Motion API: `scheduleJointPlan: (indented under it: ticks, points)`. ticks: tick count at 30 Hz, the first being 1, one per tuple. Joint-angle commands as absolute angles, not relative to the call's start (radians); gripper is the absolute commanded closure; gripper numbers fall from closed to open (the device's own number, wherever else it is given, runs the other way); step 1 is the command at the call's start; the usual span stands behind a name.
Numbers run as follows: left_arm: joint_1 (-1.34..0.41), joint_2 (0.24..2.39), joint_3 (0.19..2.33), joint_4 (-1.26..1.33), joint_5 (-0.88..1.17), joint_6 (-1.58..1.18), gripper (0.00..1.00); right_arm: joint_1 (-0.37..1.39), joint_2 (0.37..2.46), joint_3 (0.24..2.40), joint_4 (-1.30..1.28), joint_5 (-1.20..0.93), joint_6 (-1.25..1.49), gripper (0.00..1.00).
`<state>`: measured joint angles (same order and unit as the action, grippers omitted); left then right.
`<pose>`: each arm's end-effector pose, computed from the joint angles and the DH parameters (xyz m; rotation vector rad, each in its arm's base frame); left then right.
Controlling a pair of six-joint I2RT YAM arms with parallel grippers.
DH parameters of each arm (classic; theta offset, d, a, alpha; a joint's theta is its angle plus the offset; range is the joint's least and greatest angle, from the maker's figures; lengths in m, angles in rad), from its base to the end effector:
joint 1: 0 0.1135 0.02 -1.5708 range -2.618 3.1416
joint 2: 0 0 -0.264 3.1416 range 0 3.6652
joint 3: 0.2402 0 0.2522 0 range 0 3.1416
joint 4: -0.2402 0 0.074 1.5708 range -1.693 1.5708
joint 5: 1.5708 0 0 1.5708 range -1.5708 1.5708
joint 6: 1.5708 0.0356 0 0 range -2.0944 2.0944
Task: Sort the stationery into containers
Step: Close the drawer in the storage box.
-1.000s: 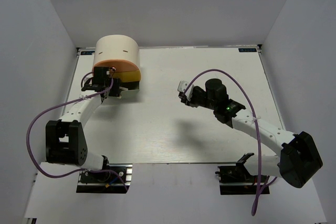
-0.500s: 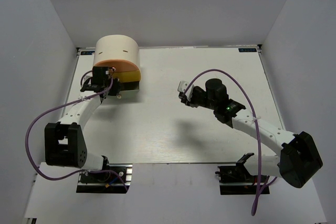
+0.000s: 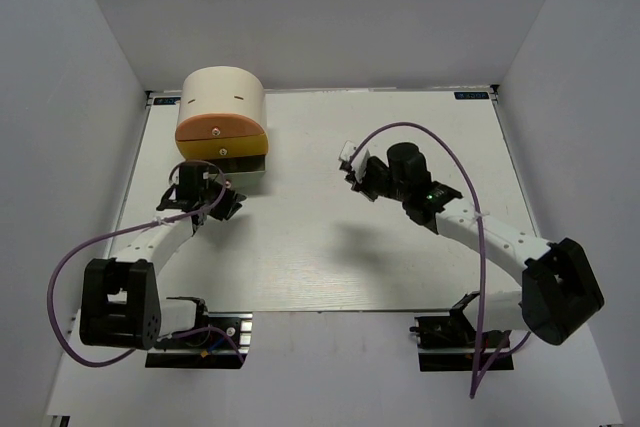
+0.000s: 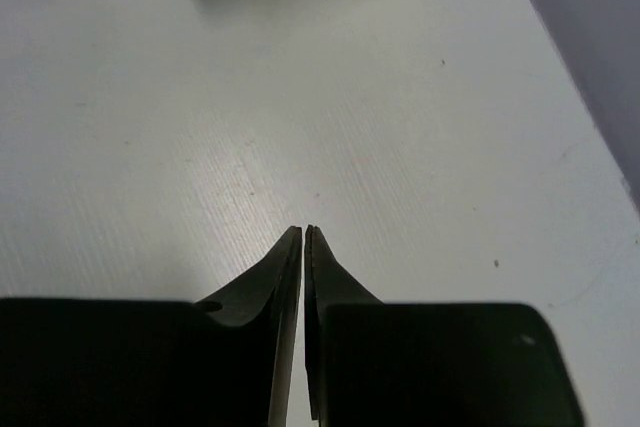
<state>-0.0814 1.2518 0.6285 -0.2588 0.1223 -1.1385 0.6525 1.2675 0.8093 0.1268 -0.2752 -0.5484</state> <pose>0.2395 -0.0239 0.1855 -1.2458 2.2452 -0.6562 0.2244 0.1836 0.2757 -1.2243 1.4568 0.3322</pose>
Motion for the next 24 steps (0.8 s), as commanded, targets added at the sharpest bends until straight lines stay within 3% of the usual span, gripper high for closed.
scheduleJointPlan:
  ticks: [1,3,8,11,15,24]
  points:
    - [-0.077,1.244,0.637,-0.183,0.117,-1.051,0.63,0.608,1.341,0.903,0.077,-0.226,-0.431,0.89]
    - [-0.077,1.253,0.646,-0.155,0.072,-1.017,0.55,0.597,1.388,0.963,0.028,-0.225,-0.387,0.82]
    - [-0.077,1.298,0.675,-0.100,-0.012,-0.946,0.43,0.551,1.410,0.997,0.006,-0.261,-0.359,0.80]
    - [-0.067,1.324,0.675,-0.049,-0.023,-0.962,0.43,0.531,1.404,0.996,0.003,-0.267,-0.357,0.79]
    - [-0.067,1.376,0.675,0.012,-0.023,-1.012,0.54,0.515,1.387,0.974,0.002,-0.270,-0.361,0.79]
    - [-0.067,1.434,0.719,0.046,-0.052,-1.043,0.51,0.483,1.382,0.962,0.002,-0.291,-0.357,0.79]
